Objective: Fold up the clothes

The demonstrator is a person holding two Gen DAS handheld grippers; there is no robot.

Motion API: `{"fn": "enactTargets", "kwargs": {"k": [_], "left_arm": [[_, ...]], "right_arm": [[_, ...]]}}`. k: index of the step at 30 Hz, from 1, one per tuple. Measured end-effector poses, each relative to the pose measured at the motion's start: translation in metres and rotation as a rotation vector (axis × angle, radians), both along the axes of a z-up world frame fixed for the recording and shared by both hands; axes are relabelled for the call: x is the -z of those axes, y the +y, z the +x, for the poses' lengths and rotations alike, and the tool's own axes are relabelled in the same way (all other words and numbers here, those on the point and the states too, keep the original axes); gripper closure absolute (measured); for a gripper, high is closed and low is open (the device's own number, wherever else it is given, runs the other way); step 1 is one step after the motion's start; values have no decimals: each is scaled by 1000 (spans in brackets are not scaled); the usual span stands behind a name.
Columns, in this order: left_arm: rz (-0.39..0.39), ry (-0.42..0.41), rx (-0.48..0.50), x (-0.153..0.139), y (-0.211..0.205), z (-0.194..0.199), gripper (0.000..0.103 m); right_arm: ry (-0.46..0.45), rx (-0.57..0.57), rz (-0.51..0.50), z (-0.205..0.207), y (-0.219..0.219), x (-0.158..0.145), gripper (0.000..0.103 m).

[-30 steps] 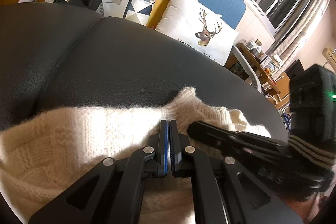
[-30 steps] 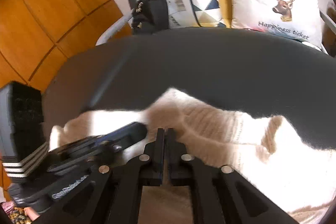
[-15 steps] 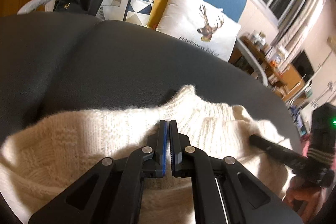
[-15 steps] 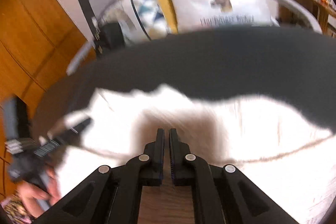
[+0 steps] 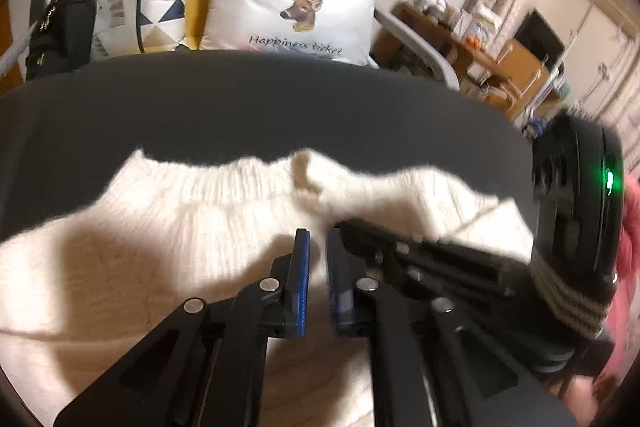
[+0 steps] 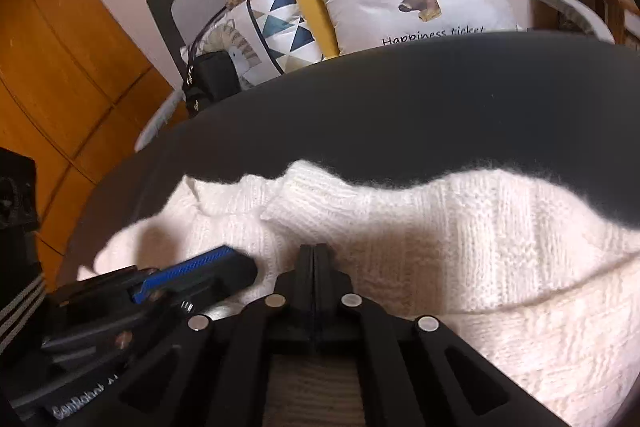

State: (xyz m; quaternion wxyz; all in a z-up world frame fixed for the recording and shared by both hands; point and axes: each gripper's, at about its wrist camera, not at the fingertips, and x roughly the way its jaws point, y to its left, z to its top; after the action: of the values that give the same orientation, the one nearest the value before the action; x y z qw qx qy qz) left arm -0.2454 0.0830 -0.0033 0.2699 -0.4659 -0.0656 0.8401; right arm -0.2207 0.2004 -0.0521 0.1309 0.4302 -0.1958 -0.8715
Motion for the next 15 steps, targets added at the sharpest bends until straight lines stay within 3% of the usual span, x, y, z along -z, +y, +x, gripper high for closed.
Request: {"fn": "enactTargets", "kwargs": {"k": [5,7,11,15], "left_arm": [[82,-99,-1,18,-9,-23,94],[107,-83,-16,21,-13,-23,95],[82,-31,-71,21,-14,-15,98],[81,-31,-100,18,-16,-12,99]], "right_arm": [[12,14,42,2,-4,-4,103],[17,17,59,3,-6,-5,103],[24,28,60,3,-6,-5,103],[30,36,66,2,-6,-5,103]]}}
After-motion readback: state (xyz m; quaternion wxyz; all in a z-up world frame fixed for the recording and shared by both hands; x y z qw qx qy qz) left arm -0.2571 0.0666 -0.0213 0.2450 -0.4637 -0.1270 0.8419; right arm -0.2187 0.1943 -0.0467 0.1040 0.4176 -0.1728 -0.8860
